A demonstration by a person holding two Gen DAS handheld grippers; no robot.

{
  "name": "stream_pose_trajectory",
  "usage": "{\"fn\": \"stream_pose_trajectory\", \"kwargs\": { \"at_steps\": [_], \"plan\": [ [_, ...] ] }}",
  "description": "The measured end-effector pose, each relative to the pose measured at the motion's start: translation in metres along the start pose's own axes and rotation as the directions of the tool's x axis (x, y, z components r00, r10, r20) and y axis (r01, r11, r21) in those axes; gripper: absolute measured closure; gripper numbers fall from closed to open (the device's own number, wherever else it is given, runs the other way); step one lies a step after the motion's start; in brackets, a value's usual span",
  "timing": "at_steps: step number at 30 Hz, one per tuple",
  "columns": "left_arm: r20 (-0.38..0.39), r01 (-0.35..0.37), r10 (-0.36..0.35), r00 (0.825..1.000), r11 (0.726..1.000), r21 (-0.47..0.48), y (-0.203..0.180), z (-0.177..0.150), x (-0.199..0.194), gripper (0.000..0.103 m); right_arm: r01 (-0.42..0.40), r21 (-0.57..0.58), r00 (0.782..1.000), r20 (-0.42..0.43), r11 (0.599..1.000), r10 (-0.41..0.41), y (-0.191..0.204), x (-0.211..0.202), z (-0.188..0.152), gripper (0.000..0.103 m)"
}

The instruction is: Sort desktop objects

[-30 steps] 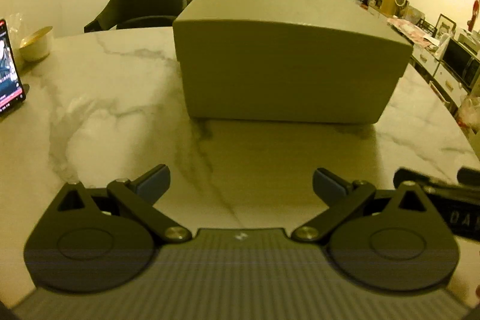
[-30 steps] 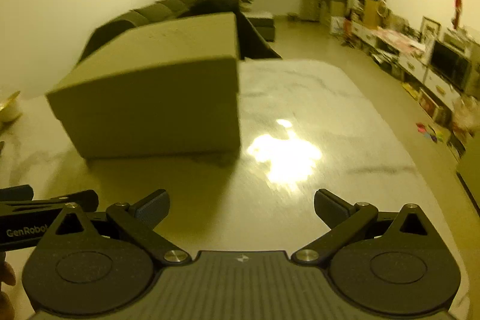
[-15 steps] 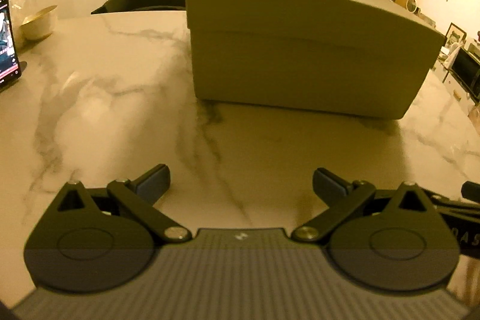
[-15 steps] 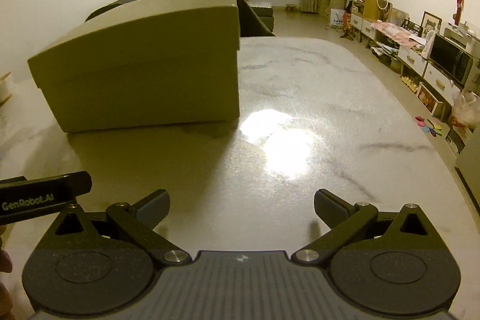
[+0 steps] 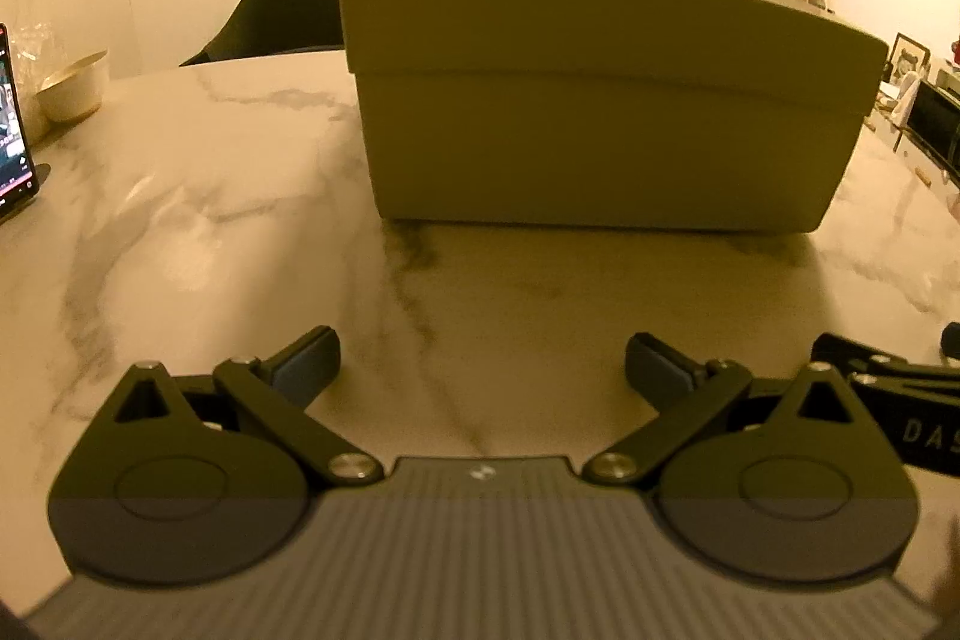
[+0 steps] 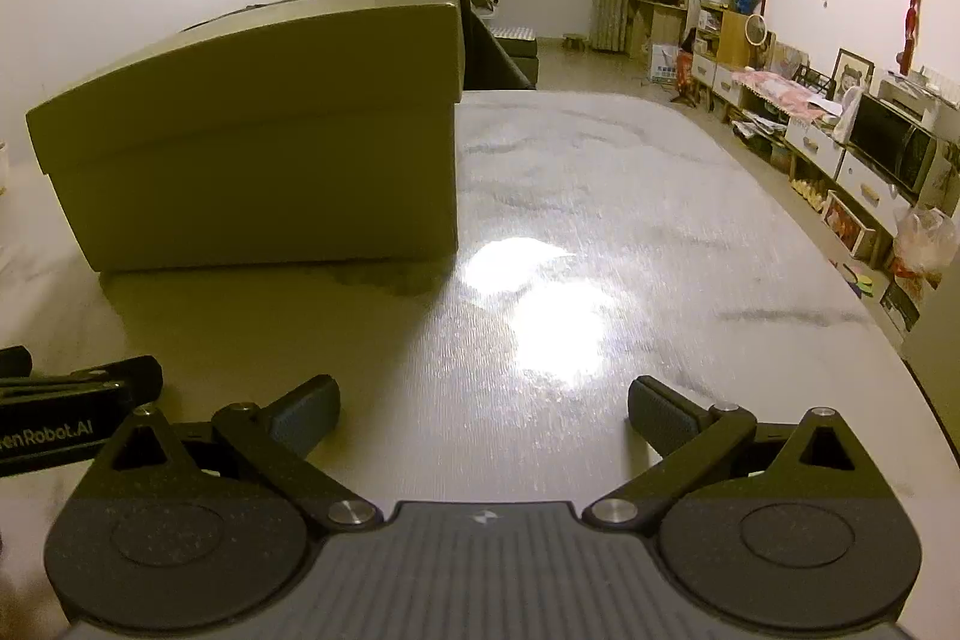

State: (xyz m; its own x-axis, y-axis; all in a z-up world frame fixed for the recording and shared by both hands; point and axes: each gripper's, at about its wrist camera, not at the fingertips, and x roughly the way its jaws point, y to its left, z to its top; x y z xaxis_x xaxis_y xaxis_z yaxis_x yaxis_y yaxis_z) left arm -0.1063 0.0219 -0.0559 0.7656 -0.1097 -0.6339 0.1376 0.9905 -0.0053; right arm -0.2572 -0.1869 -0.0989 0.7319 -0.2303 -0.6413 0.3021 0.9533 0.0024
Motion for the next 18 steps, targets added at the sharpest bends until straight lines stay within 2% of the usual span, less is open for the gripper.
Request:
{"fn": "stream_pose_trajectory", "kwargs": {
  "at_steps": [12,14,18],
  "plan": [
    [0.001,-0.002,0.002,1.0,1.0,-0.012,-0.003,0.003,0.004,0.0,0.004,-0.002,1.0,-0.002,1.0,-0.004,-0.014,0.011,0.012,0.0],
    [0.001,-0.002,0.002,1.0,1.0,-0.013,-0.003,0.003,0.004,0.0,0.009,-0.008,1.0,-0.002,1.0,-0.009,0.001,0.006,0.01,0.0],
    [0.001,-0.001,0.001,1.0,1.0,-0.013,-0.003,0.003,0.005,0.0,0.01,-0.01,1.0,-0.002,1.0,-0.01,0.007,0.008,0.01,0.0]
  ]
}}
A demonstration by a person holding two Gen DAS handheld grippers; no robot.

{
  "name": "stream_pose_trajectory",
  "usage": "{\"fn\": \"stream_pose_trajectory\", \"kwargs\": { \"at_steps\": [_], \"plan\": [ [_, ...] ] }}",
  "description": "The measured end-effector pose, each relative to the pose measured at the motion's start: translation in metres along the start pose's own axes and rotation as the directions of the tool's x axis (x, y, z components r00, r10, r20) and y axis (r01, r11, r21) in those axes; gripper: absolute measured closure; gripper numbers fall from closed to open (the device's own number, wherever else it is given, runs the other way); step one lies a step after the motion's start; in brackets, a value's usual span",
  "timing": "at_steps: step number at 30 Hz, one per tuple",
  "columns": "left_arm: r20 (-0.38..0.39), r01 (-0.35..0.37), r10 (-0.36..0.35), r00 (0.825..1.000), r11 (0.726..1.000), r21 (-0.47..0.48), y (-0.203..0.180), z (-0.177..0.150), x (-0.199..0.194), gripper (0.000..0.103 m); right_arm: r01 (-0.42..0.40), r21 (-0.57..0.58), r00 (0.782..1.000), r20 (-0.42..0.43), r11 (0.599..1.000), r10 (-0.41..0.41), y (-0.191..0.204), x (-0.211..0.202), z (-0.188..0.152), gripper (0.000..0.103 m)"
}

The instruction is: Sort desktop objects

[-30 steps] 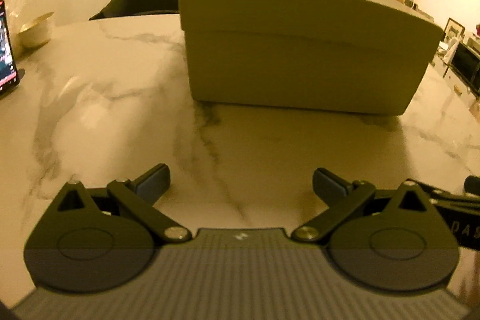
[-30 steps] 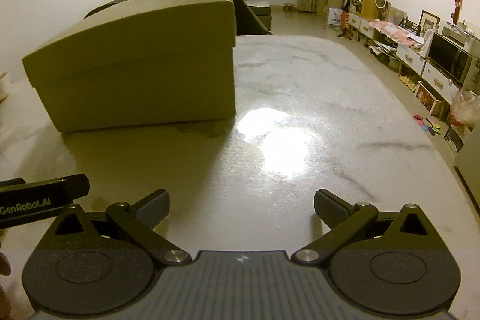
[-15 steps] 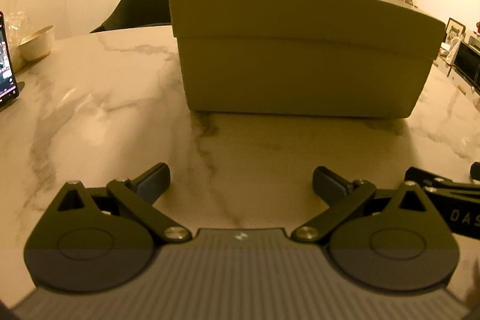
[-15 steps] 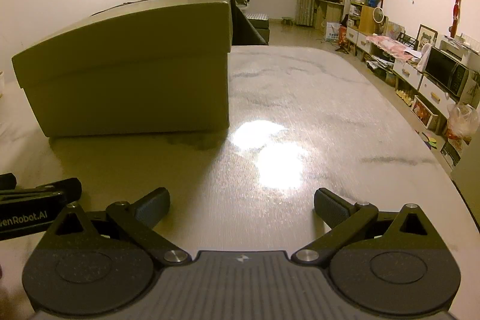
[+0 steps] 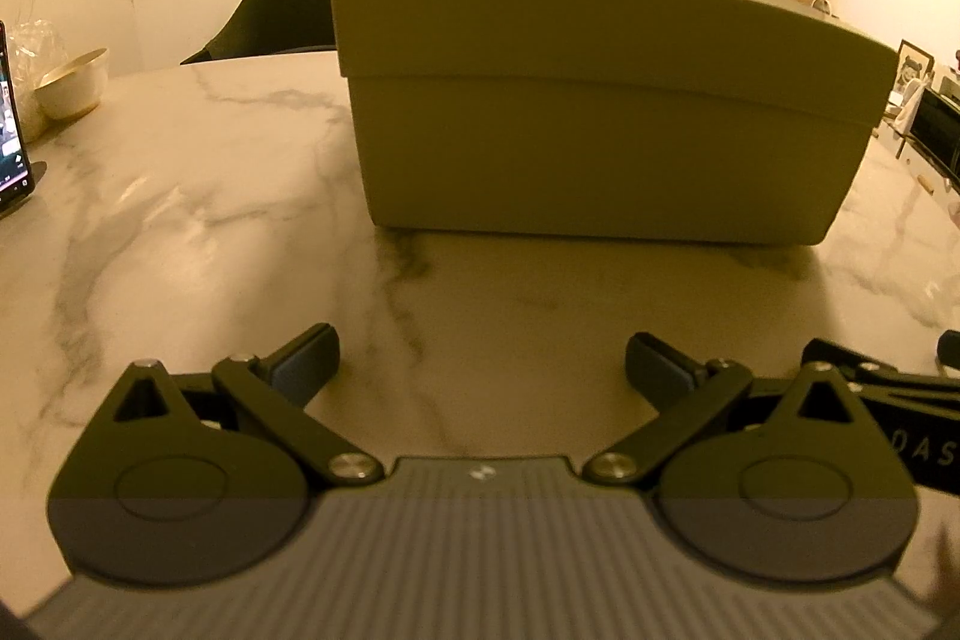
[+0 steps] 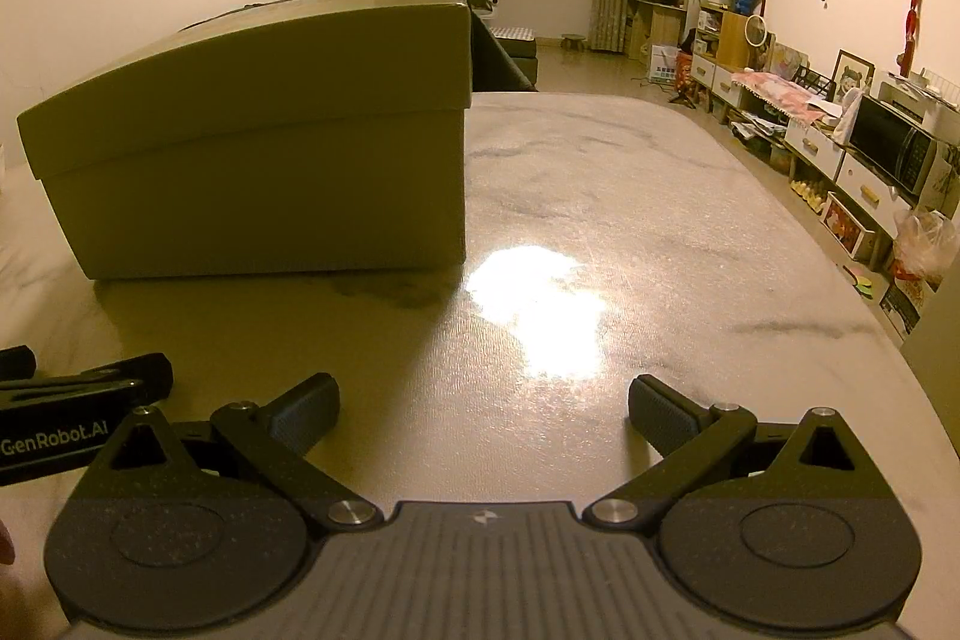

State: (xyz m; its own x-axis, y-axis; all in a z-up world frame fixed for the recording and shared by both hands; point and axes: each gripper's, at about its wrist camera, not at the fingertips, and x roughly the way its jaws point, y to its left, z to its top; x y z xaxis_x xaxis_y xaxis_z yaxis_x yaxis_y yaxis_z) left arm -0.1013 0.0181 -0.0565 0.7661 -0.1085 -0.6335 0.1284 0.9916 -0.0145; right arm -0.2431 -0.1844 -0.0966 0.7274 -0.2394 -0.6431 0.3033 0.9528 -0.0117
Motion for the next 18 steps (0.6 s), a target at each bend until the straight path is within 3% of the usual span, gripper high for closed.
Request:
{"fn": "stream_pose_trajectory", "kwargs": {
  "at_steps": [18],
  "plan": [
    [0.0,0.001,-0.001,1.0,1.0,0.0,0.0029,0.0027,0.0041,0.0,-0.002,0.004,1.0,0.002,1.0,0.002,-0.0047,0.0044,-0.0061,0.0]
  ]
}}
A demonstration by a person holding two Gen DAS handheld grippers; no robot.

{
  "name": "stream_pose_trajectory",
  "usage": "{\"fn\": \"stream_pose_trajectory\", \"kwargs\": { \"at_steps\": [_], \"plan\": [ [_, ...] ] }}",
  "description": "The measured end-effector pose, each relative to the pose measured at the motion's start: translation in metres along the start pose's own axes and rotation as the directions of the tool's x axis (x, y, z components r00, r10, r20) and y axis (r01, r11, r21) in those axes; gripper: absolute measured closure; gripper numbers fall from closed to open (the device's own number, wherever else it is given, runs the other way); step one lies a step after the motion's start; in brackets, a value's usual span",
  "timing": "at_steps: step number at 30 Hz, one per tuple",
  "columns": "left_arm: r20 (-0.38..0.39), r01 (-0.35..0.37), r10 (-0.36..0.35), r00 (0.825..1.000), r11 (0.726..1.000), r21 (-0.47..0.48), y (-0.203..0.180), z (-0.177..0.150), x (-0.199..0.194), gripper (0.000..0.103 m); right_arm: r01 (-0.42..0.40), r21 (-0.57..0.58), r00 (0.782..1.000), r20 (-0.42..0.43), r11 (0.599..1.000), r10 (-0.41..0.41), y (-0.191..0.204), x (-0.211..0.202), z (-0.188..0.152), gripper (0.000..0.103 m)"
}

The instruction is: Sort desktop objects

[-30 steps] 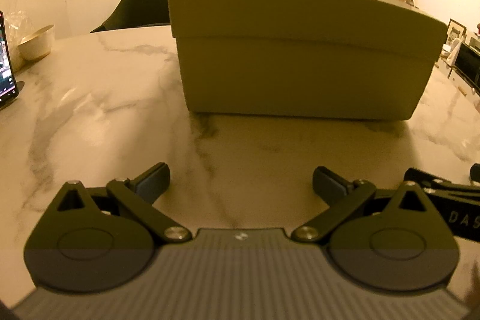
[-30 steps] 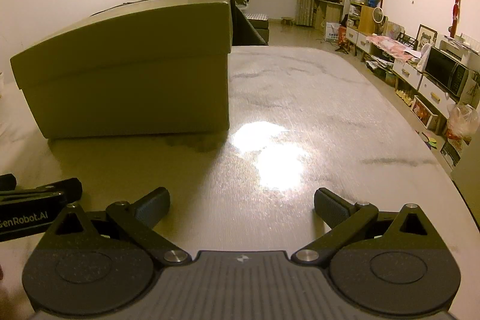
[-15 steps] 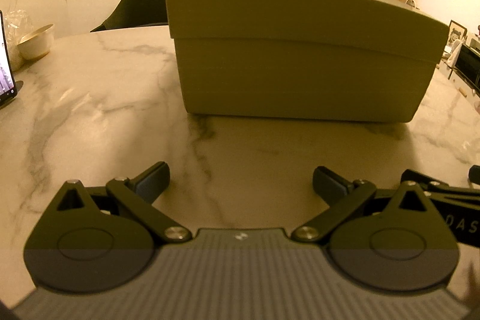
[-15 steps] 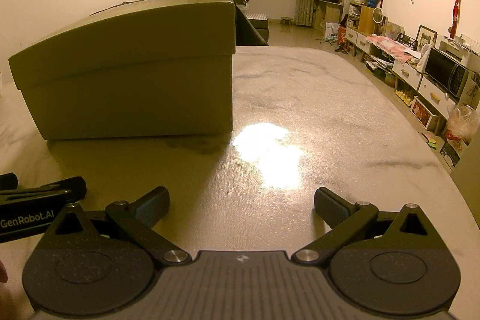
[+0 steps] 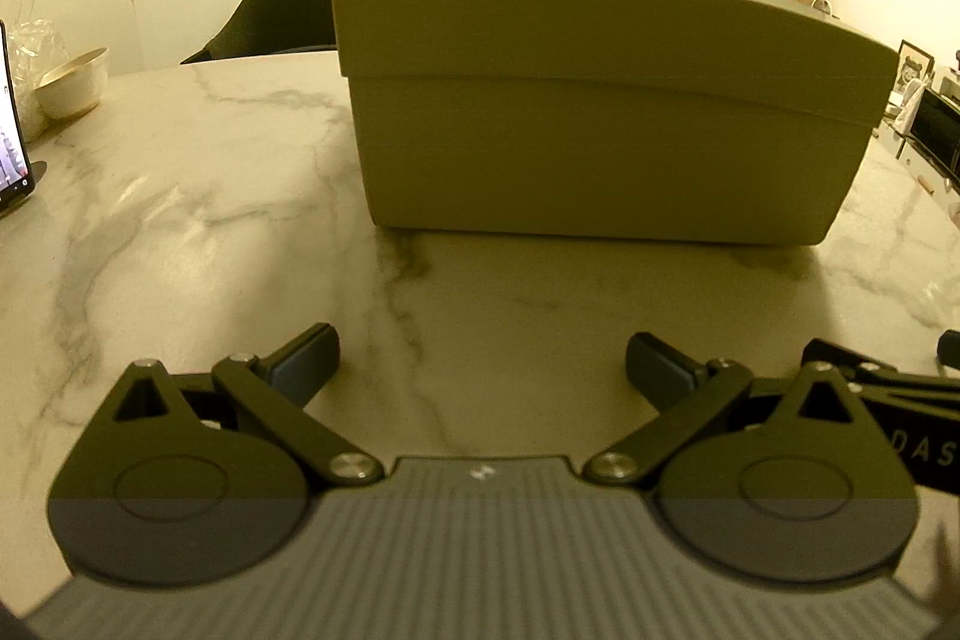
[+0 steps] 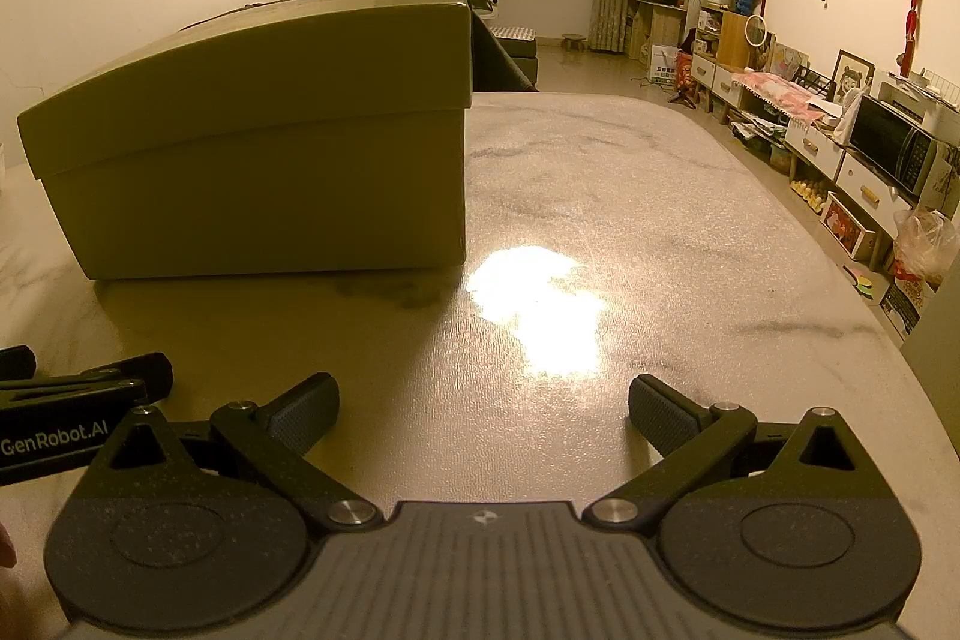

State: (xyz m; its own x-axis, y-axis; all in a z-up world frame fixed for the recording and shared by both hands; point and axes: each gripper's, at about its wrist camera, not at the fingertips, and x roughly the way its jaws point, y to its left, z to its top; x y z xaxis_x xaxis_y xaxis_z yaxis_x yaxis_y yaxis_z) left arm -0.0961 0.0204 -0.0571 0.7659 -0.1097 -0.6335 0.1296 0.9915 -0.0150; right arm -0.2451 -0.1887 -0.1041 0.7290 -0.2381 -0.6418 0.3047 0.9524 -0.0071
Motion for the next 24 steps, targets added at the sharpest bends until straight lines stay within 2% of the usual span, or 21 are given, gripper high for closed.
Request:
{"fn": "stream_pose_trajectory", "kwargs": {
  "at_steps": [24],
  "plan": [
    [0.0,0.002,-0.002,1.0,1.0,0.002,0.0049,0.0016,0.0045,0.0,0.0,0.0,1.0,0.0,1.0,0.0,0.0006,0.0001,-0.0003,0.0]
  ]
}}
